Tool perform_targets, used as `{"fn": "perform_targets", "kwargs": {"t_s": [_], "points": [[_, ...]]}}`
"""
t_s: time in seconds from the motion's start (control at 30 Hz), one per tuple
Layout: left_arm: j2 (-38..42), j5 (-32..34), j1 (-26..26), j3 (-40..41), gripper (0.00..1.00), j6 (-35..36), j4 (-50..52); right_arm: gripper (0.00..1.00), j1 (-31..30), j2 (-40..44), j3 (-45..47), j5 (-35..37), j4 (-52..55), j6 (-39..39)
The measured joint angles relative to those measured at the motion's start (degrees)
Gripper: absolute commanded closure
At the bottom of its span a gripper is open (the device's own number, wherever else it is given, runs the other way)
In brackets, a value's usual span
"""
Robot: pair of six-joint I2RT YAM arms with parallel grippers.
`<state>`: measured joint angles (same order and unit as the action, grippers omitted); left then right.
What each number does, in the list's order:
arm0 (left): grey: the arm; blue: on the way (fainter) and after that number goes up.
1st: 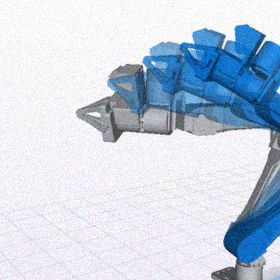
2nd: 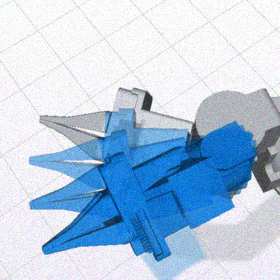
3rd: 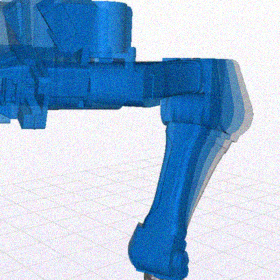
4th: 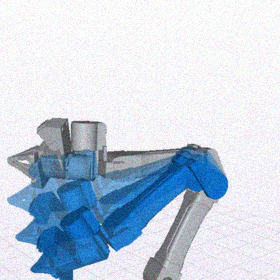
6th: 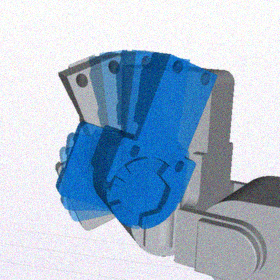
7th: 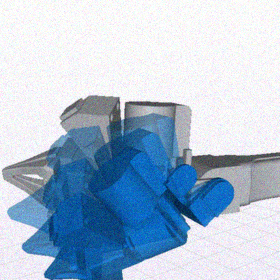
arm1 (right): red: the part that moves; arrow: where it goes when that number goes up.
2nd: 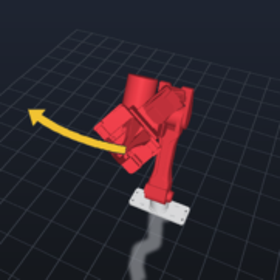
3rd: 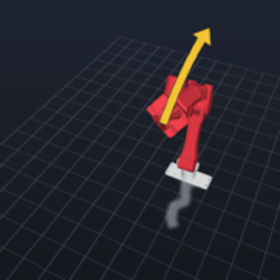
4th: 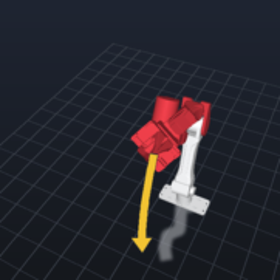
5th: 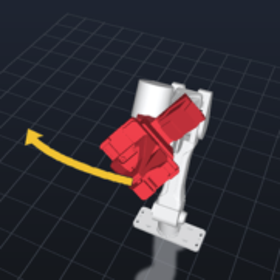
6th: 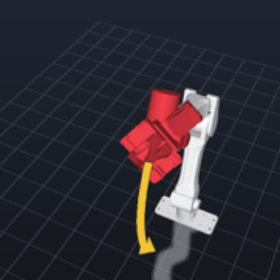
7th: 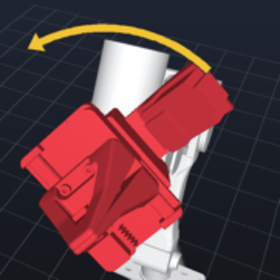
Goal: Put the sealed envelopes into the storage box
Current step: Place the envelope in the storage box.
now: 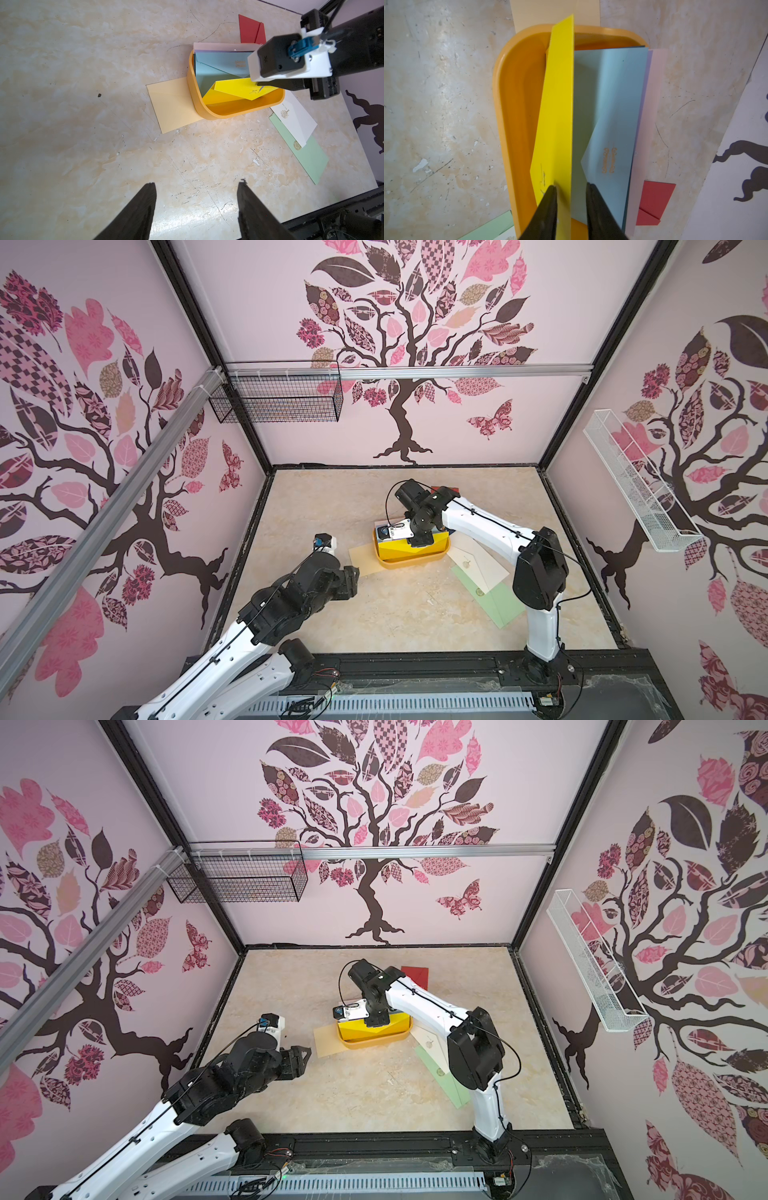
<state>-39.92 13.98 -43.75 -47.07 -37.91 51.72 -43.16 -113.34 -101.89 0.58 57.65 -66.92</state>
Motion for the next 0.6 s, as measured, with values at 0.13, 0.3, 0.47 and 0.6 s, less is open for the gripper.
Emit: {"fn": "perform_targets", "kwargs": {"t_s": [0.13,0.3,0.47,0.6], "points": [[-0.55,-0.07,0.00,0.00,0.33,0.00,0.00,0.66,0.24,-0.20,-0.07,0.85,-2.34,2.27],[-2.64,0.09,0.00,0.02,0.33,-0.11,-0.02,0.66,1.09,-0.17,-0.63,1.09,-6.75,6.51],[-6.36,-1.99,3.08,1.66,0.33,-0.94,-2.21,0.66,3.04,0.35,0.26,1.40,-13.77,14.60],[-9.49,-9.99,15.06,4.87,0.33,-1.46,-6.05,0.66,5.14,5.77,7.72,1.55,-21.20,25.90]]}}
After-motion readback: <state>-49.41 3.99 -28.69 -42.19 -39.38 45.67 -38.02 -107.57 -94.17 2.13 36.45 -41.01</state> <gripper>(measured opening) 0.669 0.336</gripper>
